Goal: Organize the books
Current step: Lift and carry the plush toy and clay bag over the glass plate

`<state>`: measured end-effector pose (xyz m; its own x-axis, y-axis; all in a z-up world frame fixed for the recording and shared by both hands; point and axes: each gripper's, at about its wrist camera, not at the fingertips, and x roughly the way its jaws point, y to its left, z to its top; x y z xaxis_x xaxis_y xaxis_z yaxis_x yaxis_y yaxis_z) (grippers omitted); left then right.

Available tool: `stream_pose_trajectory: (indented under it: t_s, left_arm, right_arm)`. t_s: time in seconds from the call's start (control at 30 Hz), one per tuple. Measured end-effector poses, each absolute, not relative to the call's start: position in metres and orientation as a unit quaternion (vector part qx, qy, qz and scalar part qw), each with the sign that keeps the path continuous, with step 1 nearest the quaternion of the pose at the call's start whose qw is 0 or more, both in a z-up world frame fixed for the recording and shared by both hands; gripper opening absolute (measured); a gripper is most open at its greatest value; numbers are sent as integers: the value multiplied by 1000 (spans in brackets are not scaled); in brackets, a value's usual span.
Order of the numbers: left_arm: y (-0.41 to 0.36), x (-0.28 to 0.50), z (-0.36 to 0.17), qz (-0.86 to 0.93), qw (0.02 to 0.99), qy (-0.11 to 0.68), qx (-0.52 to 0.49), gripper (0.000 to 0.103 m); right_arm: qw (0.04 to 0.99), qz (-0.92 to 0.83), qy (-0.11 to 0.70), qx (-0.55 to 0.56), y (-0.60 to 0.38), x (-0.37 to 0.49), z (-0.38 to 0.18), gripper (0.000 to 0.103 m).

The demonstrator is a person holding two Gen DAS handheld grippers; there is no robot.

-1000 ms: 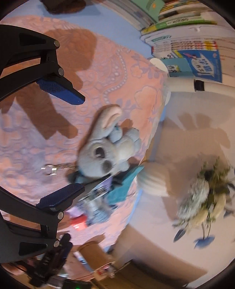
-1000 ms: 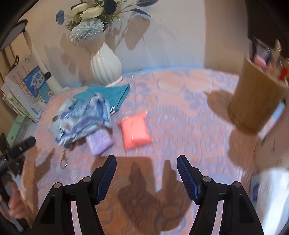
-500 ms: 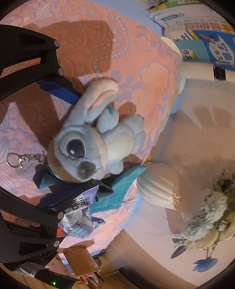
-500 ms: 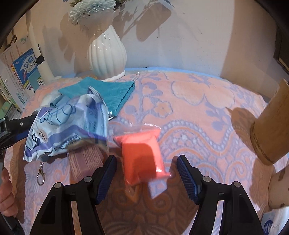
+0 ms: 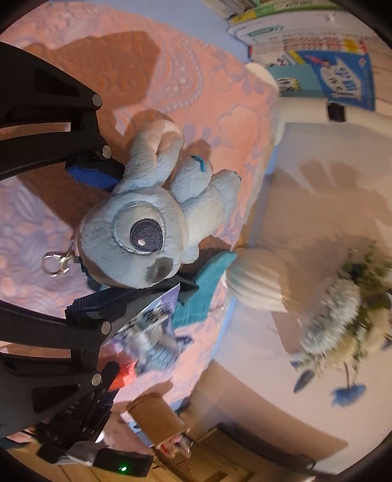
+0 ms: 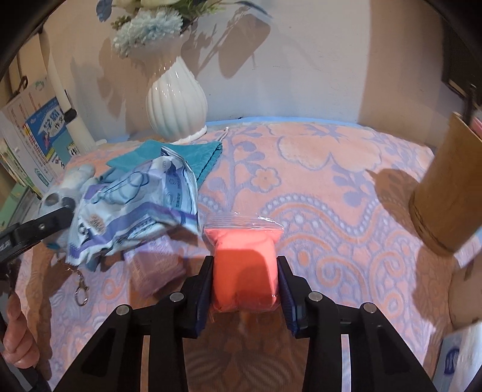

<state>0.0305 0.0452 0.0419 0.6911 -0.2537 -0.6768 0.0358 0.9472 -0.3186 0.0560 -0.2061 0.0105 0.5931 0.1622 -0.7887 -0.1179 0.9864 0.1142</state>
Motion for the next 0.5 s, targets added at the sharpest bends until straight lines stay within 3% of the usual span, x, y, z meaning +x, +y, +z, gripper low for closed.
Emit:
stream_pose_trajectory:
  t_s: [0.5]
  left_arm:
    - [38,-52,83,-169,915,325,-170,55]
  right_arm:
    - [906,77,409,73,-233,-19,59,39]
